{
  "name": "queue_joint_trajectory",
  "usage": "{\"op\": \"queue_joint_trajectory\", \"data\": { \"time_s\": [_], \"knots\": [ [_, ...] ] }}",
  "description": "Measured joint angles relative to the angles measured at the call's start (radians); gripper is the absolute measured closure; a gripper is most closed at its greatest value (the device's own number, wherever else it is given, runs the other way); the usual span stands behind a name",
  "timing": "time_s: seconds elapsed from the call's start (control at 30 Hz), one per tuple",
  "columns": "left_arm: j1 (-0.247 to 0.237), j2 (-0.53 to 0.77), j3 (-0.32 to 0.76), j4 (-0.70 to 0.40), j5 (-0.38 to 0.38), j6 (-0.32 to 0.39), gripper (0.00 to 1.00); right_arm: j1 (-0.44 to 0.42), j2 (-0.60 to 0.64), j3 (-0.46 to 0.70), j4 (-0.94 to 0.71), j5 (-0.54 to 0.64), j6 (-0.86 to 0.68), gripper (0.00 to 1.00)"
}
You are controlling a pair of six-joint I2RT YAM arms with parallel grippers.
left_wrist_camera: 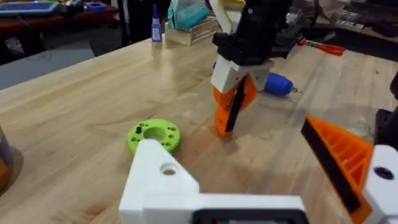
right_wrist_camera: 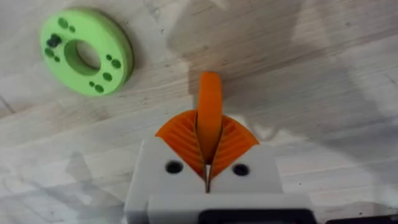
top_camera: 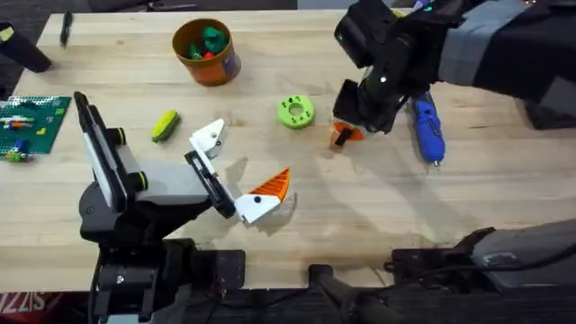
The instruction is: Pick up the gripper from the table and insert it into the empty holder that is missing its gripper. Then pick up a screw, insert it into the mounting hole, and use the screwdriver to tighten it. Finally, clean up the table by picking up the vegetable and placing it into the bucket.
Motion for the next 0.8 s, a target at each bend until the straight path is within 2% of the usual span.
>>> {"op": "queue_joint_trajectory", "data": {
  "time_s": [0.17,0.43,0.6,0.8],
  "knots": [
    [0.000,0.000,0.000,0.000,0.000,0.000,0.015,-0.006,-0.067,0.006,-0.007,-0.026,-0.097,0.987],
    [0.000,0.000,0.000,0.000,0.000,0.000,0.016,-0.040,-0.276,0.066,-0.036,-0.048,-0.214,0.988],
    [0.000,0.000,0.000,0.000,0.000,0.000,0.015,-0.080,-0.354,0.068,-0.045,-0.185,-0.303,0.988],
    [0.000,0.000,0.000,0.000,0.000,0.000,0.015,-0.153,-0.359,0.068,-0.040,-0.402,-0.500,0.989]
  ]
}}
